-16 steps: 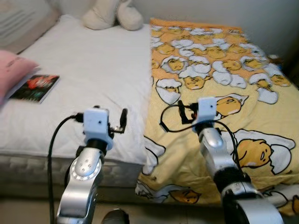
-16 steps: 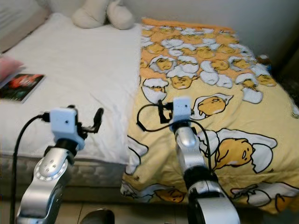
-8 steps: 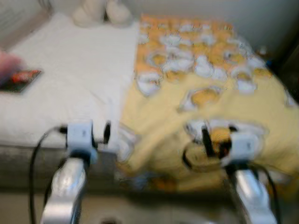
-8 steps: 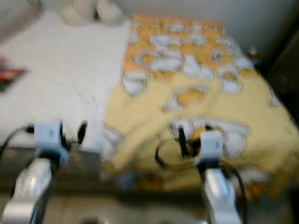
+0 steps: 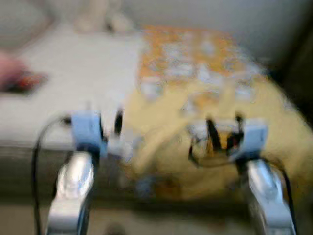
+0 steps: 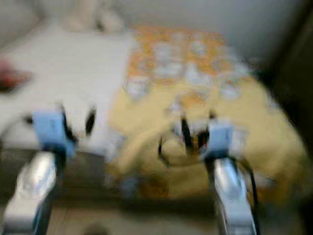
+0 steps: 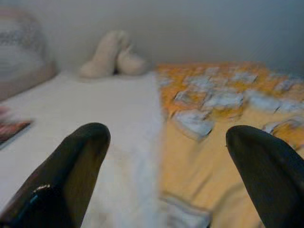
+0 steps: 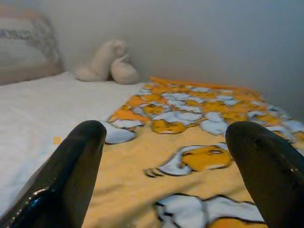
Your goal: Clean up the room
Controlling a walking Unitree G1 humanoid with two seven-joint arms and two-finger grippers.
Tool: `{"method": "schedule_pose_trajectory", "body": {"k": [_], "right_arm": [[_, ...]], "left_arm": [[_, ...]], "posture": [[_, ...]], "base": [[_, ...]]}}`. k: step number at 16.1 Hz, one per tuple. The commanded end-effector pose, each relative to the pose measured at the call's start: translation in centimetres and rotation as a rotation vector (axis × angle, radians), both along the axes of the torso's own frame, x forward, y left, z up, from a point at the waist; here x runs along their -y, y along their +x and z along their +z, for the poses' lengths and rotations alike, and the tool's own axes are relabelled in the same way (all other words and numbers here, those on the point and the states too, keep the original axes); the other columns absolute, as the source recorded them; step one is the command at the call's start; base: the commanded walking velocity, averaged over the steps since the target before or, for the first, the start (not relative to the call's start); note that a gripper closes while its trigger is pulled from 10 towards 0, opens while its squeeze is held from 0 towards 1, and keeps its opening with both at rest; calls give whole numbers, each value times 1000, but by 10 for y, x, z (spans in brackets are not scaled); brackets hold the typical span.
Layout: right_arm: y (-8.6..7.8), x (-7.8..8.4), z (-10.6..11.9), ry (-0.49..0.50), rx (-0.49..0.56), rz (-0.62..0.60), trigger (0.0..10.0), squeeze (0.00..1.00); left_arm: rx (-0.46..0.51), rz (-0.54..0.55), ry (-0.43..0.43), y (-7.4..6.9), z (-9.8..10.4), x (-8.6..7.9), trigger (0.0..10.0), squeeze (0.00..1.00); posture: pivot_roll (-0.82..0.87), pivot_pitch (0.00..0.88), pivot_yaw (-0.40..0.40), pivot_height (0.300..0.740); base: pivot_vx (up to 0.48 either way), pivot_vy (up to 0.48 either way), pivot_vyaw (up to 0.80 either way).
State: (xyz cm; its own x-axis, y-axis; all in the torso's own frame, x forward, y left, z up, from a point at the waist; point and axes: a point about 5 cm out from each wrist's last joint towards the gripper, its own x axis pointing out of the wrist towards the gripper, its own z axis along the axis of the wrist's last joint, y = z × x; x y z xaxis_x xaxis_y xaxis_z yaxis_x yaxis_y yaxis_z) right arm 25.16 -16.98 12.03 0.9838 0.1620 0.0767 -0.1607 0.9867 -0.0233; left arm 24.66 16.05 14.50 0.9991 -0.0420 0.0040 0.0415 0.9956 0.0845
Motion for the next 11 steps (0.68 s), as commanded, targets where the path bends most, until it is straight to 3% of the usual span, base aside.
{"method": "schedule_pose_trajectory", "body": {"k": [1, 11], "right_arm": [[6, 1, -1, 21, -19, -15, 10000, 0], [17, -3, -16, 26, -85, -6, 10000, 0]], "left_arm": [[29, -4, 1, 9, 8, 1, 10000, 0], [21, 6, -51, 14, 7, 4, 10000, 0]], "posture": [[21, 0, -45, 740], [25, 0, -34, 740]], "base": [[480, 0, 0], [480, 0, 0]]}}
